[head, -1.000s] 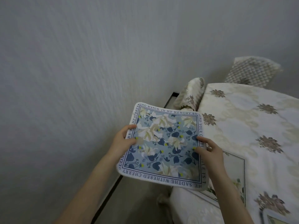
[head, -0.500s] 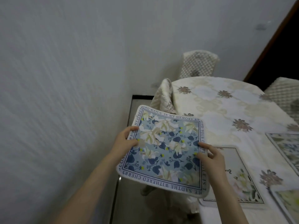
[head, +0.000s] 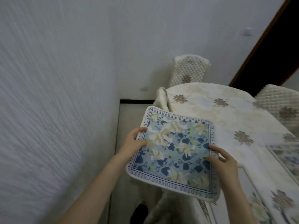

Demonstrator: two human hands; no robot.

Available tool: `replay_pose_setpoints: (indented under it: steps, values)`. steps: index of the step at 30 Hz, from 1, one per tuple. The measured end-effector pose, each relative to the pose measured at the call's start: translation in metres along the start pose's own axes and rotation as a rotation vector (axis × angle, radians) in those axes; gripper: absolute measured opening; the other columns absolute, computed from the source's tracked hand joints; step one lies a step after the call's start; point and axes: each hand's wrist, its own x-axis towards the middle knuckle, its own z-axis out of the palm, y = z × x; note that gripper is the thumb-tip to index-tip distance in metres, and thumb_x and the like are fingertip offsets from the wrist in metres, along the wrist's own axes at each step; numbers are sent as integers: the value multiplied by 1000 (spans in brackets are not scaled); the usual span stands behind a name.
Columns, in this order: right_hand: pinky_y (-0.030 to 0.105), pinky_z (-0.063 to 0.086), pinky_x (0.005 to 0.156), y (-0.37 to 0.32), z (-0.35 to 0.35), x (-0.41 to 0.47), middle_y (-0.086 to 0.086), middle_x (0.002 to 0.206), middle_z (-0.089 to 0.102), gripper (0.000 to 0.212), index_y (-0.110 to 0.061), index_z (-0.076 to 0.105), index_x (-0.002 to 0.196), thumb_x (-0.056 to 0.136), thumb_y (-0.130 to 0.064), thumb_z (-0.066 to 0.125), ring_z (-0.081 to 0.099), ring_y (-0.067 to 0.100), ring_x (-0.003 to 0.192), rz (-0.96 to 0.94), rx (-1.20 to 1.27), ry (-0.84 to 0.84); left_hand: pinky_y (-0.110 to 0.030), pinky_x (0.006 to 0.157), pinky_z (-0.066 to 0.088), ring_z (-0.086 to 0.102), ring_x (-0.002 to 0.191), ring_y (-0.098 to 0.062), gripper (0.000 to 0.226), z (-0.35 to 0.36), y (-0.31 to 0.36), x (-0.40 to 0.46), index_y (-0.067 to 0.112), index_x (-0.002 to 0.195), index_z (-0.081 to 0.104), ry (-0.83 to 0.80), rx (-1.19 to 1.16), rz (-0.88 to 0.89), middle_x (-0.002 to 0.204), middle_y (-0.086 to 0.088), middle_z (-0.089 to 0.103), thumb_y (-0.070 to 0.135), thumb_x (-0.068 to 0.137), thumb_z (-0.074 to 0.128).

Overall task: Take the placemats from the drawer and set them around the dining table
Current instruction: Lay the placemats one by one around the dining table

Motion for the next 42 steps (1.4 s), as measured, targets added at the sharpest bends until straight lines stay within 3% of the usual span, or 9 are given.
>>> replay_pose_setpoints:
  steps: [4, 9, 18, 26, 31, 36, 39, 42]
  values:
    - [29, 57, 53, -30, 42, 63, 7, 89, 69, 31, -20, 69, 105, 85, 2, 64, 69, 22, 70, -18, -33, -70, -17, 51, 49, 65, 74, -11, 46, -17, 21, 50, 25, 115, 56, 21, 10, -5, 115, -5, 61, -7, 81, 58]
    - [44, 59, 66, -61, 84, 135, 7, 91, 68, 31, -21, 69, 104, 84, 2, 64, 69, 25, 72, -29, -40, -99, -18, 51, 51, 67, 79, -15, 47, -31, 51, 121, 26, 117, 56, 72, 23, 19, 117, -3, 62, -5, 82, 58]
    - [49, 59, 69, -90, 134, 230, 10, 91, 69, 33, -22, 70, 105, 83, 3, 64, 69, 30, 74, 30, -32, -48, -21, 52, 53, 69, 81, -20, 45, -41, 78, 234, 28, 112, 57, 34, 3, -8, 121, -7, 61, -6, 82, 58]
    - [58, 55, 66, -109, 179, 295, 11, 79, 69, 33, -21, 68, 106, 83, 3, 62, 65, 45, 78, 12, -49, 115, -17, 47, 48, 66, 68, -11, 47, -41, 104, 352, 22, 118, 56, -92, 31, -6, 116, -5, 62, -7, 82, 56]
    - [55, 57, 70, -115, 182, 330, 13, 86, 72, 37, -24, 69, 103, 82, 5, 61, 68, 36, 75, 45, -11, 211, -26, 55, 55, 70, 76, -20, 47, -27, 126, 416, 24, 118, 58, -204, 43, 1, 112, -2, 64, -6, 82, 57]
    - [62, 54, 65, -110, 167, 373, 14, 75, 72, 40, -31, 71, 99, 81, 3, 62, 63, 50, 77, 82, 40, 319, -37, 67, 59, 71, 80, -25, 47, 12, 145, 478, 27, 115, 61, -312, 69, 23, 111, 2, 65, -5, 80, 58]
    - [60, 55, 67, -109, 154, 400, 15, 76, 72, 40, -30, 70, 101, 81, 3, 62, 64, 47, 74, 103, 63, 383, -34, 63, 58, 71, 76, -20, 47, 46, 156, 513, 28, 113, 62, -366, 94, 32, 110, 4, 65, -5, 79, 59]
    - [48, 56, 63, -107, 139, 418, 13, 73, 72, 39, -24, 70, 105, 81, 5, 61, 63, 37, 63, 135, 100, 456, -31, 64, 58, 70, 77, -18, 47, 81, 165, 541, 28, 111, 63, -430, 122, 38, 108, 0, 67, -6, 79, 60]
